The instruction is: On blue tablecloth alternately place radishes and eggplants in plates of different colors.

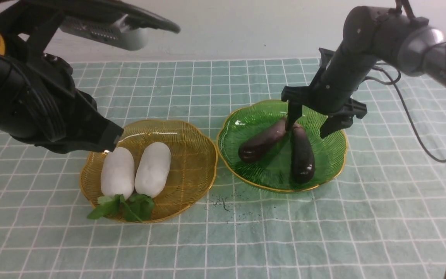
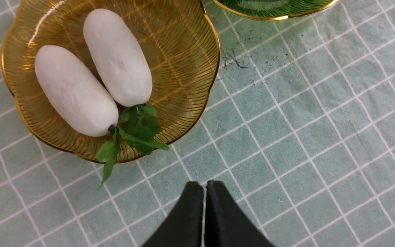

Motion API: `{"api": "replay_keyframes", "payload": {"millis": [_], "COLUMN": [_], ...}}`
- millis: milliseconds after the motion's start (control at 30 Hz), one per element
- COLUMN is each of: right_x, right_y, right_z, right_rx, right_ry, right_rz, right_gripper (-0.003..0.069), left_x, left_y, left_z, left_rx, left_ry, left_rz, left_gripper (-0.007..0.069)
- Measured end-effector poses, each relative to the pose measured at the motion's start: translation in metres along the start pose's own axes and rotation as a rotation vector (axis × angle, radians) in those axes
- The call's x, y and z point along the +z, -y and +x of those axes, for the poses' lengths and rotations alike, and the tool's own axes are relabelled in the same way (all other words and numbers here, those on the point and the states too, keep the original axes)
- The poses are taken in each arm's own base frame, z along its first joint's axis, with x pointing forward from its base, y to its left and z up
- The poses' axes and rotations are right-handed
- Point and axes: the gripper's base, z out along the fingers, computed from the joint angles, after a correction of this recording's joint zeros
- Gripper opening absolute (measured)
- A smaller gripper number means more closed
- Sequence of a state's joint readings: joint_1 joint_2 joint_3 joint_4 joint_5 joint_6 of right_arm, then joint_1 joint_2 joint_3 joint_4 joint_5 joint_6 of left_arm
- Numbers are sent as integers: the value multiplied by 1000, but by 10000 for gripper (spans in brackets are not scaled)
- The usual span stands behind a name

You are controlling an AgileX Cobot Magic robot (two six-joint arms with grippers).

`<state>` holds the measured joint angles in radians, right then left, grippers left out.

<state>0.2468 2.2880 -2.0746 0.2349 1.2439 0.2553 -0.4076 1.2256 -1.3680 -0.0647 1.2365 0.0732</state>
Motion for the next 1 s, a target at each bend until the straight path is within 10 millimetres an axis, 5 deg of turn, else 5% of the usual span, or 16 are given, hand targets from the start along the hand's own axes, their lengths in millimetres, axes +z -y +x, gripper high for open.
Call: {"api": "replay_keyframes", "payload": {"millis": [167, 233, 267, 300, 333, 433, 500, 567, 767, 800, 833, 933, 1000], "right_x": [-56, -132, -138, -170, -216, -296, -359, -390, -428, -415, -417, -366, -329], "right_y": [-5, -14, -15, -19, -22, -24, -18, -10, 29, 43, 47, 81, 94], "right_z": [-1, 9, 10, 18, 33, 72, 119, 155, 268, 300, 312, 381, 400], "right_rx": [-66, -114, -119, -135, -159, -196, -229, -248, -290, -305, -307, -293, -260], "right_ry": [107, 258, 272, 336, 429, 603, 749, 827, 1150, 1274, 1312, 1582, 1623], "right_rz": [-19, -34, -34, -48, -64, -85, -93, -83, -62, -78, -89, -207, -265], "right_gripper": [465, 258, 223, 155, 61, 3, -10, -13, -14, -14, -14, -14, -14], "left_x": [-13, -24, -27, -31, -38, -51, -63, -74, -97, -104, -105, -113, -114], "left_y": [1, 2, 2, 3, 3, 4, 5, 6, 8, 9, 9, 11, 12], "left_z": [5, 10, 11, 13, 15, 20, 26, 30, 42, 46, 47, 52, 53], "left_rx": [2, 4, 5, 6, 7, 9, 11, 9, 9, 9, 10, 9, 6], "left_ry": [30, 64, 73, 85, 109, 163, 212, 261, 366, 392, 397, 436, 443], "left_rz": [-1, -3, -4, -4, -6, -9, -11, -14, -14, -13, -13, -2, 10], "left_gripper": [-8, -8, -8, -8, -8, -8, -8, -8, -8, -8, -8, -8, -8]}}
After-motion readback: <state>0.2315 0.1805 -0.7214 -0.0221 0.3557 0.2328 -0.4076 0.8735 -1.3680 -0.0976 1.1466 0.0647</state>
